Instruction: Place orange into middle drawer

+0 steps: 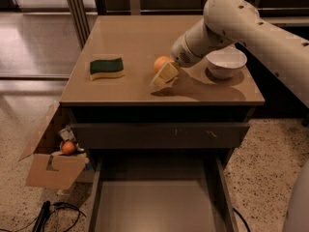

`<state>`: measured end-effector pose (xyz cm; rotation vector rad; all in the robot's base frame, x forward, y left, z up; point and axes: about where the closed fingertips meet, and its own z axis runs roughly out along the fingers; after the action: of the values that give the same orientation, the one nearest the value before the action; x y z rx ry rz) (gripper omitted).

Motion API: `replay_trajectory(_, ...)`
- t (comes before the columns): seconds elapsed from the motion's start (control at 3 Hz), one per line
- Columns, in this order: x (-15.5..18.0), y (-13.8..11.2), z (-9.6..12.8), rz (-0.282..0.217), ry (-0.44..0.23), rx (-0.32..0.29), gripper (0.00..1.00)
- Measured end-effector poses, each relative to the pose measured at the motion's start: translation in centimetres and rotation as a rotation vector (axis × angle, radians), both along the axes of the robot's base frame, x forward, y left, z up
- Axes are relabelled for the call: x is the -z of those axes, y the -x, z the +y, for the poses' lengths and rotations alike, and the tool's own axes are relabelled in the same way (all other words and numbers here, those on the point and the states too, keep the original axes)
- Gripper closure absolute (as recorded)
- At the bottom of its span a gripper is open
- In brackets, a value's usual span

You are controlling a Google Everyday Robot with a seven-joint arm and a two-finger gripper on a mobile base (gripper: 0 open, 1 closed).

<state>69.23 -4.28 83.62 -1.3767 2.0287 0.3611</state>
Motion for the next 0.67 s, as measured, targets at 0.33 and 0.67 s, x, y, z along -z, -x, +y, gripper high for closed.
replay_trajectory(0.33, 0.0, 0.0, 0.0, 0.0, 0.0, 0.0, 0.44)
replay_trajectory(0.67, 0.0, 0.0, 0.0, 0.0, 0.0, 0.0, 0.67)
